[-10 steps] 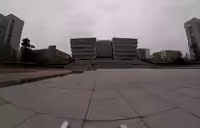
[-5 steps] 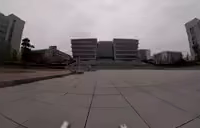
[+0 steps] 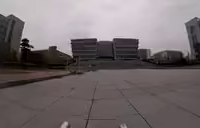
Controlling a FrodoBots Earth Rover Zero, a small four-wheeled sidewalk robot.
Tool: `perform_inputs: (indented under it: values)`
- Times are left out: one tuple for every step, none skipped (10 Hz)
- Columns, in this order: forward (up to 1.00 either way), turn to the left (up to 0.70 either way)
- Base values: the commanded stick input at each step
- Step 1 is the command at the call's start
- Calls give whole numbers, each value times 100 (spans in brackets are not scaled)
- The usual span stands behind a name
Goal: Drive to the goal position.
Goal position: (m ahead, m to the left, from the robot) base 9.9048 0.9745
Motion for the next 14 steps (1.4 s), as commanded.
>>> perform_inputs:
  values:
    - [70,0]
    - [70,0]
    - [70,0]
    - [70,0]
    - [70,0]
    - [70,0]
    - [70,0]
    - [70,0]
    - [70,0]
    - [70,0]
    - [70,0]
    - [70,0]
    - [70,0]
    - [70,0]
